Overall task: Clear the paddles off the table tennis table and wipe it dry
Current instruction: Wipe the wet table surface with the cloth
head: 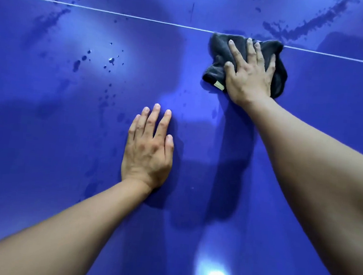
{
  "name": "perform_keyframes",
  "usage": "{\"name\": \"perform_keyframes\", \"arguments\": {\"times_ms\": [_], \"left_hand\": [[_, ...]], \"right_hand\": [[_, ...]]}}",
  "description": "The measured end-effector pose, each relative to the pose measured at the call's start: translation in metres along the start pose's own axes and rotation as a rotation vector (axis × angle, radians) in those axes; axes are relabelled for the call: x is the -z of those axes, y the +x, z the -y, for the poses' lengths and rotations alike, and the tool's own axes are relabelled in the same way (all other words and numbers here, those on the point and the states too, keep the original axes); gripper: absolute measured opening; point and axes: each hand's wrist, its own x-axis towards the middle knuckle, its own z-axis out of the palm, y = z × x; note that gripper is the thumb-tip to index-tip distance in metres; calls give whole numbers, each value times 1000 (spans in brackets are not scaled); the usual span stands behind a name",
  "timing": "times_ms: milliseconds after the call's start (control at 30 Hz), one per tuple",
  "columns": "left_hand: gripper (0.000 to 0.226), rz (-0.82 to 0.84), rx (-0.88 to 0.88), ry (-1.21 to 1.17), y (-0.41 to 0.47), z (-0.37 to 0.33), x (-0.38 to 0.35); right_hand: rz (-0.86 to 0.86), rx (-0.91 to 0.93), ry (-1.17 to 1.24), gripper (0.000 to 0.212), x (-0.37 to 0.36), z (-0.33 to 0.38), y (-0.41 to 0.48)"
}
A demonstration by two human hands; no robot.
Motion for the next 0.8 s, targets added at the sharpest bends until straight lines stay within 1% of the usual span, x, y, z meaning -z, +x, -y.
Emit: {"name": "perform_keyframes", "arguments": {"times_ms": [67,200,267,333,400,467,533,600,700,800], "left_hand": [[59,11,-5,-11,0,1,0],[66,42,-20,-42,0,2,3],[68,68,7,-121,0,2,6],[70,76,42,-250,3,3,10],[69,93,13,-323,0,6,14],[62,108,-59,-277,-15,12,16],[59,98,-87,-163,-46,17,18],[60,70,-111,-69,-95,24,21],[59,49,-172,-2,-176,36,22],[61,60,-174,44,-252,51,28]], "right_hand": [[-2,26,-7,58,-6,14,-29],[-7,22,-18,57,-12,36,-90],[-24,19,-22,57,-17,45,-124],[-33,21,-7,57,-21,53,-161],[-42,19,-2,57,-26,60,-200],[-41,21,-7,57,-31,65,-237],[-41,26,-7,59,-36,70,-271],[-45,34,-10,61,-39,75,-305],[-62,39,12,62,-46,80,-357],[-77,54,34,60,-54,83,-417]]}}
